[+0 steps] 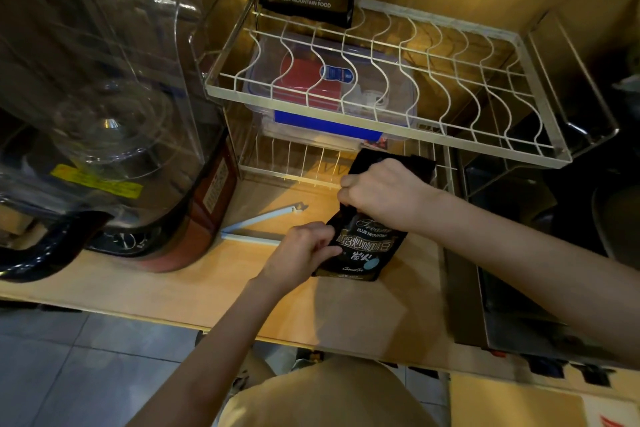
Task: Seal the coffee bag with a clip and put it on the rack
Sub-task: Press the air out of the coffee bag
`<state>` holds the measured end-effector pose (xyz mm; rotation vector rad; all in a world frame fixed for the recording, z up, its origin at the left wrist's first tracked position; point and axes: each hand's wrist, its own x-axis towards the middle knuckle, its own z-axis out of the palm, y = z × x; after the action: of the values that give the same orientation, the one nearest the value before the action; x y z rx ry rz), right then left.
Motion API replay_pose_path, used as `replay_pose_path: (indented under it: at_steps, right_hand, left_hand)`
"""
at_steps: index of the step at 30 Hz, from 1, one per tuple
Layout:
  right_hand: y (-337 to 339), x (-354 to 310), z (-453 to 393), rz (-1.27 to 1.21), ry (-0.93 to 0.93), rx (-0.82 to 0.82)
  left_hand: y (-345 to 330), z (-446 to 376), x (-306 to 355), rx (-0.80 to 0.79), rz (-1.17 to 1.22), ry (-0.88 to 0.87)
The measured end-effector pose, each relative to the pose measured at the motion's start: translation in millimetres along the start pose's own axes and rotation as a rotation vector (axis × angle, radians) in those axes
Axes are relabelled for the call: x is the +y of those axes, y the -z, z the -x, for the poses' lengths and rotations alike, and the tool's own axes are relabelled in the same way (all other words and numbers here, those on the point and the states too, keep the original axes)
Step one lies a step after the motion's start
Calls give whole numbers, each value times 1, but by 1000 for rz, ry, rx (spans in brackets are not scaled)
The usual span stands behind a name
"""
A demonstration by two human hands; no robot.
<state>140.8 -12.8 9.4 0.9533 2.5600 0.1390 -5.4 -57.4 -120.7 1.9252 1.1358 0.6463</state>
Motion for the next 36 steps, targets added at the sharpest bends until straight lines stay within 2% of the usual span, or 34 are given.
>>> replay_pose_path:
  at_steps: [3, 7, 11, 16, 19, 23, 26, 30, 33, 36]
  right_hand:
    - [-6, 5, 11, -10, -45, 13]
    - [-9, 5, 26, -106, -61, 34]
    - [-8, 3, 33, -108, -77, 63]
    - [-1, -2, 30, -65, 4, 79]
    - [8, 1, 28, -48, -19, 62]
    - [7, 3, 30, 34, -36, 11]
    - [14, 8, 31, 9, -74, -17]
    - [18, 15, 28, -63, -79, -47]
    - [20, 19, 30, -145, -84, -61]
    - [20, 19, 33, -232, -115, -59]
  left_hand:
    - [-3, 1, 1, 13, 69, 24]
    - [-4, 2, -3, 95, 237, 139]
    - [-2, 2, 8, 93, 224, 140]
    - [-12, -4, 28, 259, 244, 85]
    - [-16, -5, 32, 323, 314, 116]
    - [-19, -2, 30, 288, 498, 212]
    - [-20, -2, 35, 234, 703, 303]
    - [-19, -2, 33, 141, 840, 426]
    - [-20, 0, 31, 132, 865, 466]
    - [-23, -1, 35, 191, 849, 421]
